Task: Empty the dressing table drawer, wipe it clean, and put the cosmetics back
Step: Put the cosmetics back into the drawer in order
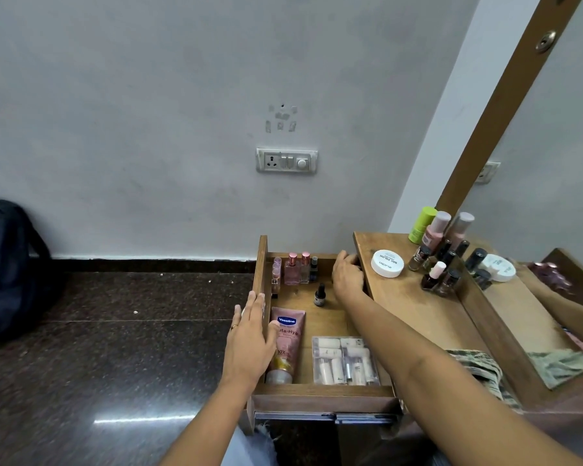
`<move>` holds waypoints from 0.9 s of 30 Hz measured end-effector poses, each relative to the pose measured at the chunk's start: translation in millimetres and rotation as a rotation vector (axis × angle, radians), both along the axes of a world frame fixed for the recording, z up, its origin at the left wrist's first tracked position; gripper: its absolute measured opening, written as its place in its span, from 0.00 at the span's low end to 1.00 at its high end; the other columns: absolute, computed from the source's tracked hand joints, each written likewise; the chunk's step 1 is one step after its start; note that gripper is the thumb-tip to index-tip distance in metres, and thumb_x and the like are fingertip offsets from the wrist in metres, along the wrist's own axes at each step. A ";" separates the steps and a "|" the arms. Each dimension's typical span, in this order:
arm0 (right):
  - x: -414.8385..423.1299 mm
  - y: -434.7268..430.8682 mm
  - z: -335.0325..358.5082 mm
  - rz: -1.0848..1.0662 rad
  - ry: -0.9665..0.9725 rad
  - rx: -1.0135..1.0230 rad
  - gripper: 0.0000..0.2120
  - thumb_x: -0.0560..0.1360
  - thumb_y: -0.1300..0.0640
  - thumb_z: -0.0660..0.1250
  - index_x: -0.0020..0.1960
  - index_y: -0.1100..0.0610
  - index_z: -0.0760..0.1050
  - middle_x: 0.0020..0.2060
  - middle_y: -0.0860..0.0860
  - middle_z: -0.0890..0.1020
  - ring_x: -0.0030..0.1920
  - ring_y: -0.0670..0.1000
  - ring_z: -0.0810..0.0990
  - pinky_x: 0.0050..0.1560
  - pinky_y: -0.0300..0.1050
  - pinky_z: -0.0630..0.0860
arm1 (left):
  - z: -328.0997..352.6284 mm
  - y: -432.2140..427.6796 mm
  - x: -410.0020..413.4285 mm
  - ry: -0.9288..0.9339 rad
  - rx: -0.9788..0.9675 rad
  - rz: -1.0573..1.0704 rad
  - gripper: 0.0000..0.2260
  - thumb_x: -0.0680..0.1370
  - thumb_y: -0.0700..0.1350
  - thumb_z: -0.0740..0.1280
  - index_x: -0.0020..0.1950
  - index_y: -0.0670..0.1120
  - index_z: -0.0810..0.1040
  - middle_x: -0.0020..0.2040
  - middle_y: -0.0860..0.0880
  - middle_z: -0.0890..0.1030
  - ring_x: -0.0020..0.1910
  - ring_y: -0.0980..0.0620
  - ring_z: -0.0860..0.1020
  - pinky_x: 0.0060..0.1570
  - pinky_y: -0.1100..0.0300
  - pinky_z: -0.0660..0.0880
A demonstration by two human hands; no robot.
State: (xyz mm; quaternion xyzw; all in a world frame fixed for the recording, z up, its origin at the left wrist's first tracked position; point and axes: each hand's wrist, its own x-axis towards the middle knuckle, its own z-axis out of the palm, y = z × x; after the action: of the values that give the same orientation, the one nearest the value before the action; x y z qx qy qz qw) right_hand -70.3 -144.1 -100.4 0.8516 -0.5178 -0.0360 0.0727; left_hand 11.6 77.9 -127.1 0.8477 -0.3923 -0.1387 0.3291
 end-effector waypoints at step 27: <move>-120.9 -38.4 97.8 -0.182 -0.091 -0.129 0.16 0.77 0.58 0.63 0.64 0.61 0.72 0.61 0.60 0.75 0.62 0.60 0.71 0.59 0.51 0.71 | 0.9 0.7 -3.0 -0.045 0.034 0.003 0.28 0.81 0.56 0.58 0.79 0.52 0.53 0.79 0.55 0.51 0.78 0.46 0.48 0.73 0.49 0.57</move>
State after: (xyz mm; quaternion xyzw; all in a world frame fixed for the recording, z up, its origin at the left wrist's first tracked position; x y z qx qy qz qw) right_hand -191.3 -182.5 -2.7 0.7955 -0.5969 0.0297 0.1003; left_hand 8.6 78.7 -126.1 0.8566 -0.3959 -0.1257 0.3060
